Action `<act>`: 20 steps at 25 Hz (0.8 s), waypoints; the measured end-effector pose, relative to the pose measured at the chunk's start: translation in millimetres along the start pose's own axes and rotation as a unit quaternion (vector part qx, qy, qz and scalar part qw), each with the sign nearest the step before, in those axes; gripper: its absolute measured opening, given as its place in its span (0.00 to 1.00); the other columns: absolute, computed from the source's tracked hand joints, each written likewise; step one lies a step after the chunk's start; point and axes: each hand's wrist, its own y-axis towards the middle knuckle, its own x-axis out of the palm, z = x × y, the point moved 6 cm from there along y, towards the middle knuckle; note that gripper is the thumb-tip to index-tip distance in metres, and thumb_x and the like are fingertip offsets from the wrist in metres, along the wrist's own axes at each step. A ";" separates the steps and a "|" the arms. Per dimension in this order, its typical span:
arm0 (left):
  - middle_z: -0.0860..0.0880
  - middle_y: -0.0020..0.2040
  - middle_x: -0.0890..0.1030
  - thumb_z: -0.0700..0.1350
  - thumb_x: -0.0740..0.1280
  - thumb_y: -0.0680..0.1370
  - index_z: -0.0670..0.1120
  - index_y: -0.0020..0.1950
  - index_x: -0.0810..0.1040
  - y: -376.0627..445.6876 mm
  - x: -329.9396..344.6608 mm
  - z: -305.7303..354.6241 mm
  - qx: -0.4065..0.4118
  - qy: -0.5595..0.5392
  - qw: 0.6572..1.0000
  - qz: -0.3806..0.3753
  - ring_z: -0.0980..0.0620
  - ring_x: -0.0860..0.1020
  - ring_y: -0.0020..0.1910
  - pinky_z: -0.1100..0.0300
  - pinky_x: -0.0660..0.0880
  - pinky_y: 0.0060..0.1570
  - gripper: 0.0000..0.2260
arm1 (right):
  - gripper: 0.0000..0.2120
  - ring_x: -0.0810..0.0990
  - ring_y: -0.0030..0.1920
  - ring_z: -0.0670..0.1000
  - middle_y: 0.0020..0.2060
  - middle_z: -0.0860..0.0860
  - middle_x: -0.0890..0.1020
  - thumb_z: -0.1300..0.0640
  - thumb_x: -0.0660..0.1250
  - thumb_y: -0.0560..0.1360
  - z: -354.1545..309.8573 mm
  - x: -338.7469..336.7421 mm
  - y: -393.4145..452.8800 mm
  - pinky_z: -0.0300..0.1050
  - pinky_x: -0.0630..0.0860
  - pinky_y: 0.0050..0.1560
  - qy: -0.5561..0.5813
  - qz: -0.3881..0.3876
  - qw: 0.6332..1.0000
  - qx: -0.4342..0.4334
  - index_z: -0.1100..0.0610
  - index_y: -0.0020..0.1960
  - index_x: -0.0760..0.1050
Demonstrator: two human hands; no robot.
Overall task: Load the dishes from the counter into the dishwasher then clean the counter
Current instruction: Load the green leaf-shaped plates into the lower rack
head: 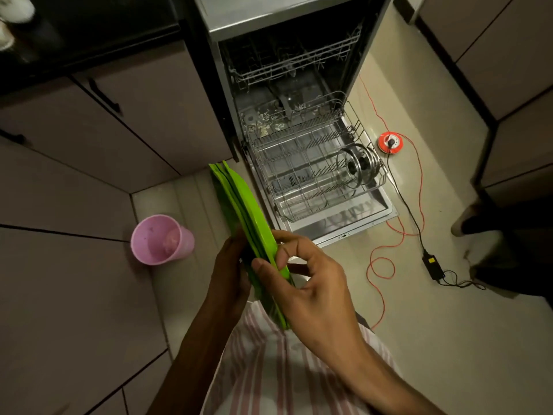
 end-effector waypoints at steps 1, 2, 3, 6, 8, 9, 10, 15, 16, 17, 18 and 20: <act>0.53 0.38 0.83 0.48 0.57 0.84 0.46 0.52 0.77 4.2 -0.5 -9.0 -0.002 -0.014 1.000 -0.005 0.59 0.82 0.38 0.65 0.77 0.36 0.11 | 0.11 0.81 0.55 0.42 0.59 0.38 0.79 0.46 0.72 0.72 1.6 -6.4 -3.2 0.51 0.81 0.49 0.005 -0.001 1.000 0.001 0.49 0.39 0.72; 0.49 0.44 0.82 0.54 0.61 0.82 0.46 0.55 0.78 6.3 1.9 -16.0 -0.011 -0.028 1.000 -0.006 0.55 0.82 0.43 0.60 0.77 0.40 0.13 | 0.11 0.81 0.56 0.43 0.59 0.37 0.78 0.45 0.71 0.72 4.0 -13.4 -5.5 0.52 0.81 0.49 0.010 -0.003 1.000 0.004 0.48 0.38 0.72; 0.47 0.47 0.80 0.58 0.63 0.79 0.47 0.57 0.79 10.4 4.9 -23.8 -0.018 -0.039 0.999 -0.007 0.51 0.81 0.47 0.55 0.76 0.44 0.17 | 0.11 0.81 0.56 0.43 0.59 0.37 0.78 0.44 0.71 0.72 6.5 -21.1 -7.2 0.52 0.81 0.49 0.009 -0.007 1.000 0.005 0.48 0.38 0.72; 0.44 0.45 0.80 0.59 0.62 0.80 0.47 0.52 0.80 16.0 21.5 -36.3 0.013 -0.019 1.000 0.004 0.44 0.80 0.47 0.49 0.74 0.47 0.17 | 0.11 0.80 0.57 0.42 0.59 0.37 0.78 0.48 0.72 0.74 12.1 -48.6 -12.4 0.52 0.81 0.51 -0.004 -0.026 1.000 -0.004 0.48 0.38 0.71; 0.44 0.44 0.80 0.59 0.62 0.79 0.47 0.52 0.79 14.3 42.1 -52.6 0.009 -0.025 1.000 0.010 0.44 0.79 0.48 0.49 0.73 0.47 0.16 | 0.11 0.80 0.56 0.42 0.59 0.36 0.79 0.50 0.72 0.74 17.6 -75.7 -16.1 0.50 0.81 0.51 -0.006 -0.038 0.999 -0.001 0.48 0.38 0.72; 0.44 0.46 0.80 0.59 0.63 0.79 0.46 0.54 0.79 14.1 52.0 -63.4 0.001 -0.026 0.999 0.020 0.43 0.79 0.50 0.49 0.73 0.48 0.17 | 0.11 0.80 0.55 0.41 0.59 0.35 0.78 0.50 0.72 0.74 21.7 -90.3 -17.6 0.49 0.82 0.50 -0.008 -0.045 0.999 0.003 0.48 0.38 0.72; 0.44 0.47 0.79 0.60 0.63 0.78 0.46 0.55 0.78 11.8 62.4 -74.5 -0.003 -0.024 0.999 0.035 0.43 0.78 0.52 0.48 0.72 0.49 0.18 | 0.10 0.80 0.55 0.40 0.59 0.34 0.78 0.49 0.72 0.73 26.7 -104.4 -18.6 0.48 0.82 0.50 -0.015 -0.053 0.998 0.007 0.48 0.38 0.73; 0.43 0.53 0.80 0.61 0.65 0.76 0.45 0.61 0.79 1.8 110.5 -124.6 -0.015 -0.042 0.996 0.078 0.41 0.77 0.57 0.41 0.74 0.58 0.23 | 0.10 0.80 0.54 0.39 0.57 0.34 0.80 0.46 0.71 0.72 47.4 -161.4 -19.8 0.44 0.82 0.50 -0.059 -0.072 0.996 0.013 0.49 0.38 0.73; 0.41 0.55 0.80 0.61 0.66 0.75 0.44 0.62 0.79 1.3 116.2 -131.3 -0.018 -0.041 0.995 0.089 0.40 0.77 0.59 0.40 0.72 0.61 0.24 | 0.10 0.79 0.53 0.37 0.56 0.35 0.80 0.46 0.71 0.71 50.6 -169.7 -19.5 0.42 0.82 0.50 -0.062 -0.074 0.995 0.015 0.49 0.38 0.73; 0.40 0.56 0.79 0.60 0.66 0.75 0.43 0.63 0.78 2.0 121.0 -135.7 -0.019 -0.039 0.994 0.097 0.39 0.77 0.59 0.40 0.72 0.61 0.25 | 0.10 0.79 0.53 0.36 0.56 0.36 0.80 0.46 0.71 0.71 53.2 -176.8 -18.3 0.41 0.81 0.50 -0.065 -0.074 0.995 0.017 0.49 0.38 0.73; 0.39 0.56 0.79 0.59 0.66 0.75 0.42 0.63 0.78 3.9 125.2 -137.8 -0.017 -0.036 0.994 0.103 0.38 0.77 0.59 0.41 0.73 0.60 0.25 | 0.10 0.79 0.53 0.36 0.55 0.35 0.81 0.46 0.71 0.71 56.5 -182.2 -16.1 0.40 0.81 0.50 -0.066 -0.075 0.995 0.020 0.50 0.37 0.74; 0.39 0.54 0.80 0.57 0.66 0.74 0.40 0.63 0.77 10.3 129.1 -138.5 -0.017 -0.041 0.993 0.108 0.39 0.77 0.57 0.44 0.73 0.57 0.25 | 0.10 0.79 0.52 0.36 0.53 0.34 0.81 0.48 0.72 0.71 63.1 -187.2 -8.3 0.39 0.81 0.49 -0.063 -0.077 0.994 0.034 0.51 0.37 0.74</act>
